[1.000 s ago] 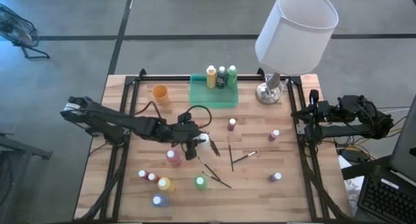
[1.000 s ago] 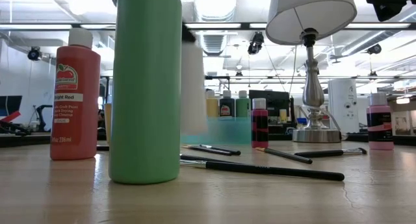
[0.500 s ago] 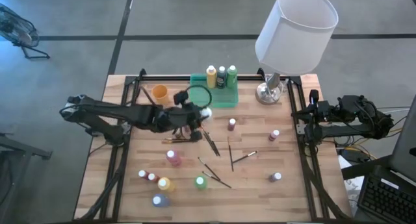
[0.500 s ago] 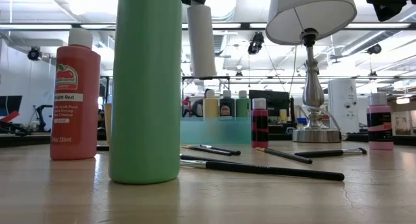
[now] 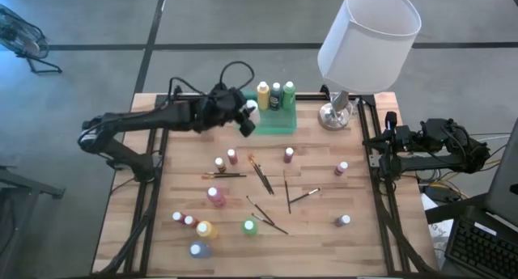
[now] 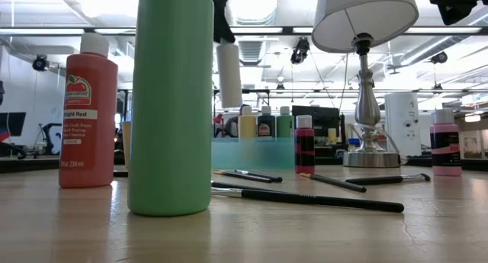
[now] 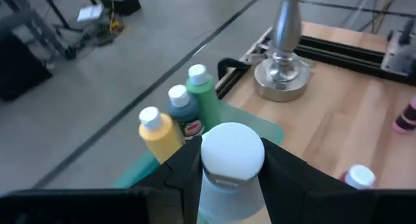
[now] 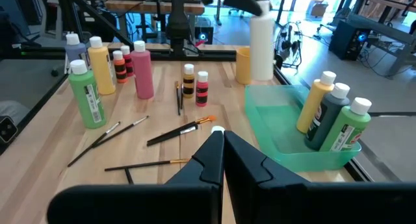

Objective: Pick & Place Paint Supplies
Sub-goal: Put the large white paint bottle into the green bin

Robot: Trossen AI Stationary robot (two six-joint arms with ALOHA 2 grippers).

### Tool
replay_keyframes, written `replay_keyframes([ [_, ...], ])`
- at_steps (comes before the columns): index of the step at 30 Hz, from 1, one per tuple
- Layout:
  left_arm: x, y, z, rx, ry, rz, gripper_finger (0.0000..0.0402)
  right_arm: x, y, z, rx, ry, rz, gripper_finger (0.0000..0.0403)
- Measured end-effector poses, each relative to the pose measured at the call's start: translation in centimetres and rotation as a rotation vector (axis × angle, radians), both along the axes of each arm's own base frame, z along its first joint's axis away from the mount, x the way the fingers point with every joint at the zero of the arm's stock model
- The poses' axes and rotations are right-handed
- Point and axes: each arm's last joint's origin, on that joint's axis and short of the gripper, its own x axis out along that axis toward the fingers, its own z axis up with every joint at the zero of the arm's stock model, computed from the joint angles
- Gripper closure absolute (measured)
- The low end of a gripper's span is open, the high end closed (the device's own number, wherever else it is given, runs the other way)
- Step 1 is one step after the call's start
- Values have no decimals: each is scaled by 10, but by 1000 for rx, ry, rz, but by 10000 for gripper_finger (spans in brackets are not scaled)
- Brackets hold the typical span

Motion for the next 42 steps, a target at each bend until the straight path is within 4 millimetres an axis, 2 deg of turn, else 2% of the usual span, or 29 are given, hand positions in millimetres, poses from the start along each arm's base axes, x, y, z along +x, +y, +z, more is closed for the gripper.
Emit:
replay_keyframes([
  [7,3,30,-23,-15,-21,91,272,0,0,0,0,0,0,394],
  [15,-8,59,-43,-88,-70,125,272,0,0,0,0,0,-1,394],
  [20,-8,69,-51,-123,-79,124,272,0,0,0,0,0,-1,394],
  [32,7,97,-82,-109,-30,158,272,0,0,0,0,0,0,394],
  [42,6,117,-90,-88,-39,200,272,0,0,0,0,1,0,394],
])
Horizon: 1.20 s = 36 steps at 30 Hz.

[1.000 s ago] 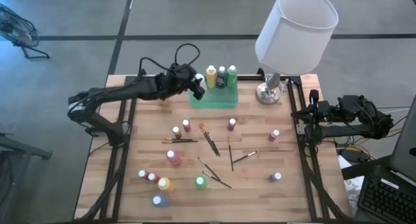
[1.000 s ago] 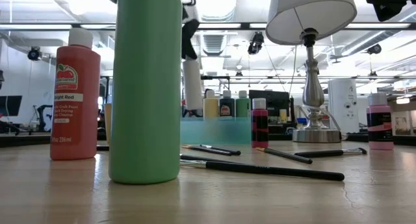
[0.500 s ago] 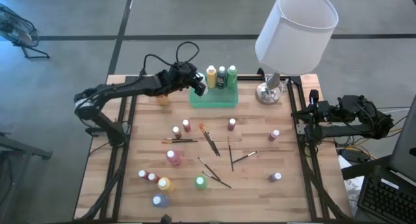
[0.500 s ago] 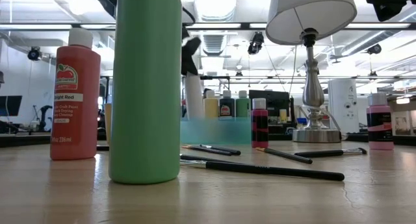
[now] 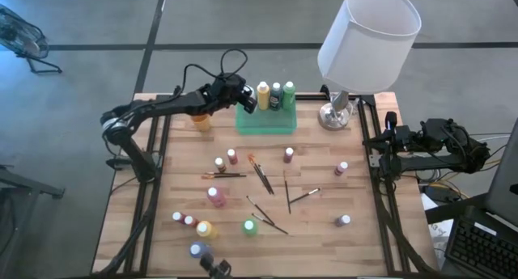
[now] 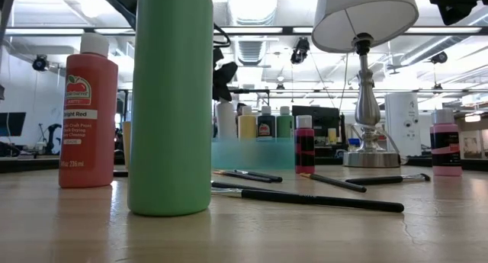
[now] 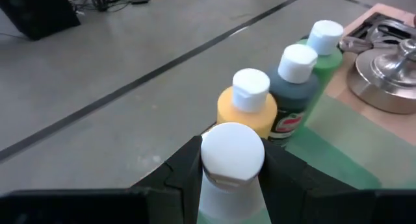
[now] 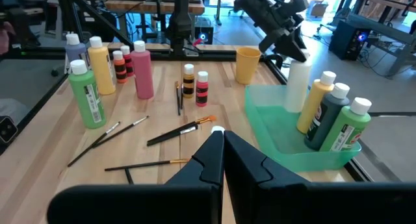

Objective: Pick & Place Paint Supplies
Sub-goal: Put the large white paint bottle into the green bin

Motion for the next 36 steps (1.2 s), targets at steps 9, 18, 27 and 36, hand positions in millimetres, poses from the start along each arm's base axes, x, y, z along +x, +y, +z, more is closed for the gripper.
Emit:
replay_keyframes([
  [9,-1,18,-12,-7,11,27,272,0,0,0,0,0,0,394],
  [18,15,30,-13,-29,37,-7,272,0,0,0,0,0,0,394],
  [27,25,38,-14,-57,79,-8,260,0,0,0,0,0,0,394],
  [36,21,36,-3,-37,58,-7,228,0,0,0,0,0,0,394],
])
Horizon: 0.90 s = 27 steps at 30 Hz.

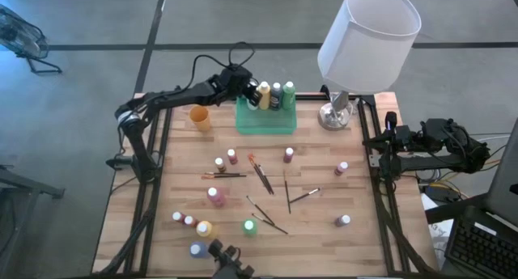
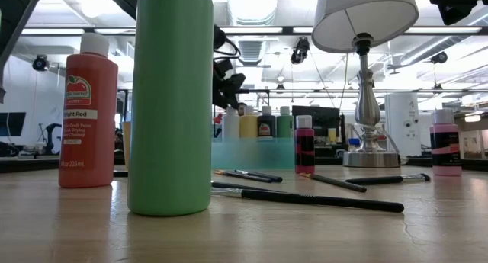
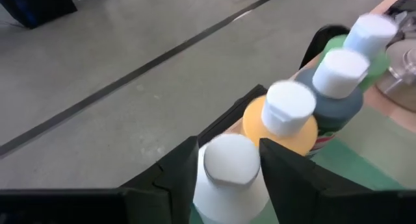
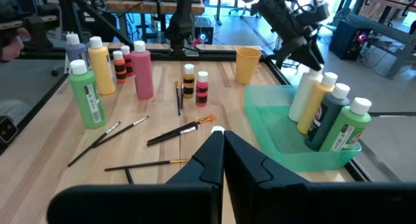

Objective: Pick & Place Paint Supplies
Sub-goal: Put the large white paint bottle into the green bin, then put the large green paint bottle into the green bin

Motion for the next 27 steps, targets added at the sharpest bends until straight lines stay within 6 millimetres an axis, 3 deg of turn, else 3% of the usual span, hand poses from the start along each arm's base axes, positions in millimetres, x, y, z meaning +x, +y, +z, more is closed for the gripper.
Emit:
replay_keyframes([
  [6,-3,-2,10,6,17,-8,194,0,0,0,0,0,0,394],
  [13,-10,-11,53,-2,103,-56,186,0,0,0,0,0,0,394],
  [18,-16,-31,82,-30,100,-134,186,0,0,0,0,0,0,394],
  [27,-40,-84,108,1,84,-250,186,0,0,0,0,0,0,394],
])
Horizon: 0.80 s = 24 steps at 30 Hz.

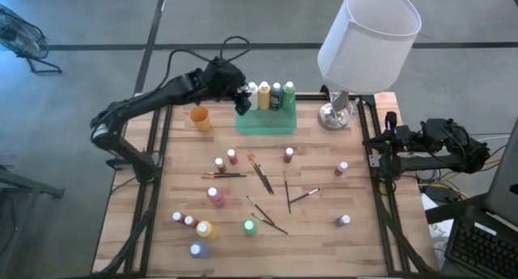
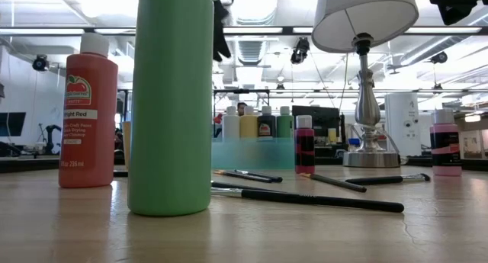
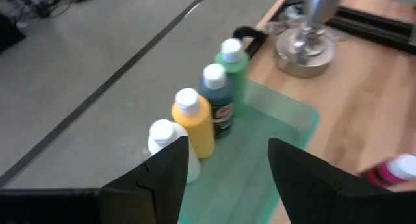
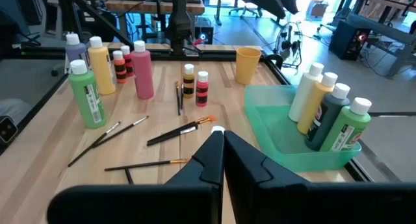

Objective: Pick & Place Paint Supplies
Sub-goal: Put the large green paint bottle into the green bin

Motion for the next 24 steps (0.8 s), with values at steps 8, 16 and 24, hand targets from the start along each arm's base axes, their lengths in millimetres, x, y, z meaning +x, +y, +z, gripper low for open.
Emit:
replay_keyframes([
  [8,-41,-38,5,-16,-69,-27,186,0,0,0,0,0,0,394],
  [16,-80,-70,-12,-140,-146,-110,186,0,0,0,0,0,-1,394],
  [24,-109,-102,-21,-177,-191,-255,186,0,0,0,0,0,0,394],
])
